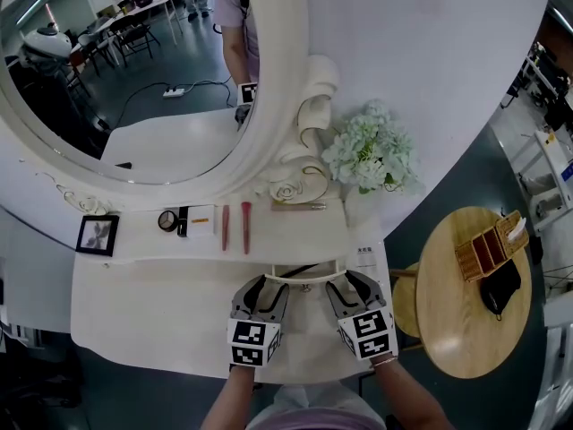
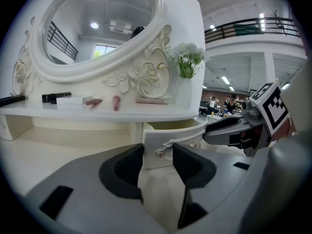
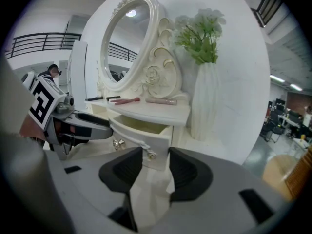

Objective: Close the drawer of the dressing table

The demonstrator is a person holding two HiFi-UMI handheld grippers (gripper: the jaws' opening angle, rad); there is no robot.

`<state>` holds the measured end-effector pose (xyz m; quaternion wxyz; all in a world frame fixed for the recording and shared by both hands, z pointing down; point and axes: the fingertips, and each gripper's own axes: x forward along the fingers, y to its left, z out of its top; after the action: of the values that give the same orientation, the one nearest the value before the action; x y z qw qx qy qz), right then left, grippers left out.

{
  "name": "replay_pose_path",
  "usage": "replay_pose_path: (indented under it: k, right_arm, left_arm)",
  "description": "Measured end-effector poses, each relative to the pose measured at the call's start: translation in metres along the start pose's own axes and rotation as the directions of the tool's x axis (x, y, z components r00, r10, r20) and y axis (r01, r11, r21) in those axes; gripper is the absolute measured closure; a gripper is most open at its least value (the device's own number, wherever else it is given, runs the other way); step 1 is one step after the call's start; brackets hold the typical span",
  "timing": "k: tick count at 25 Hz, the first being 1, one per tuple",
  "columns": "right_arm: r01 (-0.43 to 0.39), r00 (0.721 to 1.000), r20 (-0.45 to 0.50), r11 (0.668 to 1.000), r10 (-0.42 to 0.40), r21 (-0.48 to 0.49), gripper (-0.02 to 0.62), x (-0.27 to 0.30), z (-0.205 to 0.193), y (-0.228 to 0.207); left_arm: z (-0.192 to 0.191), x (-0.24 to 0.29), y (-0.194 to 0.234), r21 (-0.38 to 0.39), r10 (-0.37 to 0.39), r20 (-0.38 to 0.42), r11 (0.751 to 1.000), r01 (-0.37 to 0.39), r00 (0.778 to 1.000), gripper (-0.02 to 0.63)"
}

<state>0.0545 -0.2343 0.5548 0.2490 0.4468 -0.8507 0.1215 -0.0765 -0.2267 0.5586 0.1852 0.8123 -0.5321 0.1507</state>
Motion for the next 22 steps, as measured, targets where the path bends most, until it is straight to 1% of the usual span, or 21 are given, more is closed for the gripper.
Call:
replay_pose_path:
  k: [22]
  right_arm:
    - [0.0,1.0,0.004,1.0,0.0,0.008,0.419,0.02,0.012,-0.014]
  left_arm:
    - [0.011,0.02,0.011,-0.014,0.025,0.01,1.0,-0.025,1.0,0.411]
